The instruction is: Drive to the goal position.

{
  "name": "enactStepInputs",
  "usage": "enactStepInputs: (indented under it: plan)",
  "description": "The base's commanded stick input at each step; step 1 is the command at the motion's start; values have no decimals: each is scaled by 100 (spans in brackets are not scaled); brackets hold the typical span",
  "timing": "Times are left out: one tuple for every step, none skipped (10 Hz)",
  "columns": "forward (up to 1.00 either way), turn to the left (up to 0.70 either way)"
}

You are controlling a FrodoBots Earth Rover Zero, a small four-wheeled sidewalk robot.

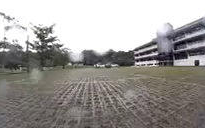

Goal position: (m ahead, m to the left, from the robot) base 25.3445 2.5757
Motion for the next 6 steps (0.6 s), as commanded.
enactStepInputs:
  plan:
    - [85,0]
    - [85,0]
    - [85,0]
    - [85,0]
    - [85,0]
    - [85,10]
